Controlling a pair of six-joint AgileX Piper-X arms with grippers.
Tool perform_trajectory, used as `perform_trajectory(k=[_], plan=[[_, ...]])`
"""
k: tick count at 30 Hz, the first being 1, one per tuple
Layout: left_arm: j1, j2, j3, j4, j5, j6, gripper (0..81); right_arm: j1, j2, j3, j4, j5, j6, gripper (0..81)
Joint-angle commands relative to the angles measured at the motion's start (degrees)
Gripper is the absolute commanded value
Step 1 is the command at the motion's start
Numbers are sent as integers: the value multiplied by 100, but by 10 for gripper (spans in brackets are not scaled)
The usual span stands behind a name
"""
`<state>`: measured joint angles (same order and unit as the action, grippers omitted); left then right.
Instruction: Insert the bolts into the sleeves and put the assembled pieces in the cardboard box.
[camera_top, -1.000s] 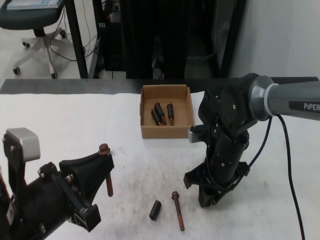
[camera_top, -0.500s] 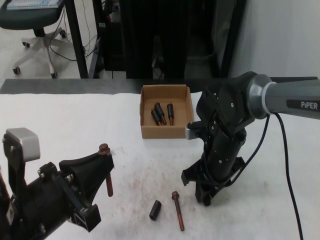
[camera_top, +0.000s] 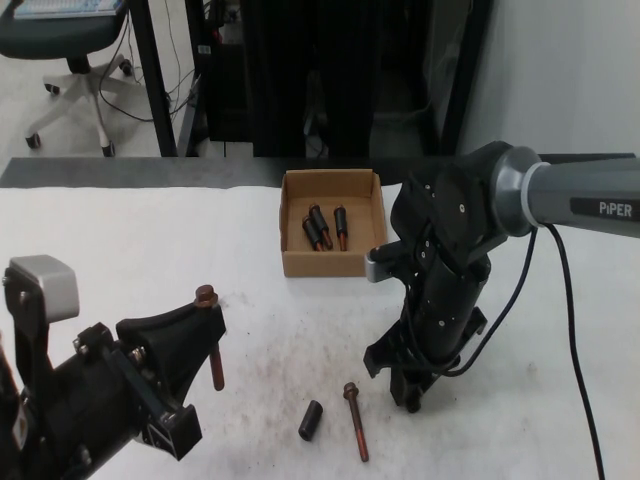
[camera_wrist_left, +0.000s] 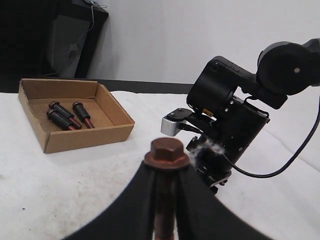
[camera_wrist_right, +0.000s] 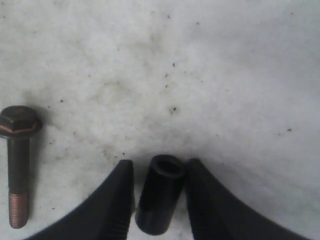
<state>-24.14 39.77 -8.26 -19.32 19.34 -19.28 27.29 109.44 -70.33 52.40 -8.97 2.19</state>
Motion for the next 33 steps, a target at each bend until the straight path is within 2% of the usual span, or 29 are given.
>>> perform_trajectory(k=[1, 27, 33], plan=[[-4, -54, -32, -59, -49, 2, 4, 13, 46, -28, 74, 9, -94, 339], [-4, -54, -32, 198, -63, 24, 4, 13, 46, -28, 201, 9, -219, 339], [-4, -54, -32, 197, -225, 24, 4, 13, 46, -28, 351, 81, -485, 339]])
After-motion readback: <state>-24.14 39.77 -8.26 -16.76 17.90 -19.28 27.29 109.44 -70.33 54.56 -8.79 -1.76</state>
